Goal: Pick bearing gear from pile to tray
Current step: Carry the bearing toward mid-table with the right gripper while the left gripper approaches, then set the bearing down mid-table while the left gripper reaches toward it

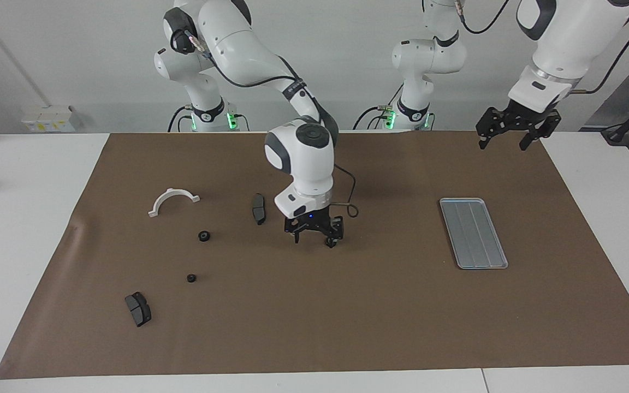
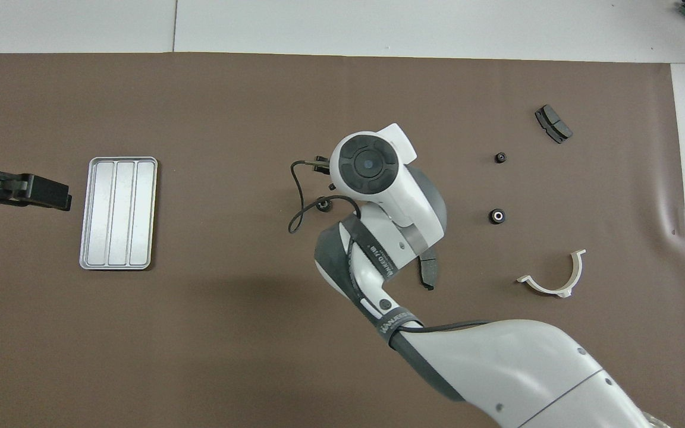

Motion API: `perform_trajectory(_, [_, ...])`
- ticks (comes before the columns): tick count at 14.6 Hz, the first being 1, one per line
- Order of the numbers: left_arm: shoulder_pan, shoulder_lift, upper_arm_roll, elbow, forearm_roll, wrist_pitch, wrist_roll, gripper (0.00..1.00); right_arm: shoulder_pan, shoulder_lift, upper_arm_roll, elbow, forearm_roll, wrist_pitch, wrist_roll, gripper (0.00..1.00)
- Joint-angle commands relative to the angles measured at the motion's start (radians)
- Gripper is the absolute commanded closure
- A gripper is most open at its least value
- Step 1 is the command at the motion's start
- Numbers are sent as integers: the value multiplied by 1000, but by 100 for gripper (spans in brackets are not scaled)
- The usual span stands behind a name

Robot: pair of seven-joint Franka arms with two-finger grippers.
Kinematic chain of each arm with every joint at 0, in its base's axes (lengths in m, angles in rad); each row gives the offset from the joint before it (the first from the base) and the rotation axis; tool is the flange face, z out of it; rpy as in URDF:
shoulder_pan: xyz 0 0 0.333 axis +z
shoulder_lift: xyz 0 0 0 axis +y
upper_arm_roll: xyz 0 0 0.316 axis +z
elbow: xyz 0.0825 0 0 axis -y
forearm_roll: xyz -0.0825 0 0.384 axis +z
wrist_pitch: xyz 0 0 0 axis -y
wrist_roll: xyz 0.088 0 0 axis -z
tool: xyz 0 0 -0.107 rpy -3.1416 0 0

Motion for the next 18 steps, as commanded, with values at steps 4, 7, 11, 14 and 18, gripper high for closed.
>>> perform_trajectory(4, [-167, 126, 10, -47, -34, 227, -102, 0, -218, -210, 21, -251, 6, -30, -462, 0])
perform_trajectory(7, [-245, 226, 10, -46, -34, 356, -162, 0, -318, -248, 24, -347, 139, -26, -784, 0])
perform_trajectory(11, [-331, 368, 10, -27, -36, 473, -283, 0, -385, -313, 23, -534, 267, 77, -1090, 0])
perform_trajectory(14, [-388, 470, 10, -16, -65, 569, -383, 0, -389, -322, 23, -663, 267, 270, -1129, 0])
perform_trajectory(18, [-408, 551, 4, -53, -86, 779, -386, 0, -390, -319, 23, -700, 267, 321, -1134, 0])
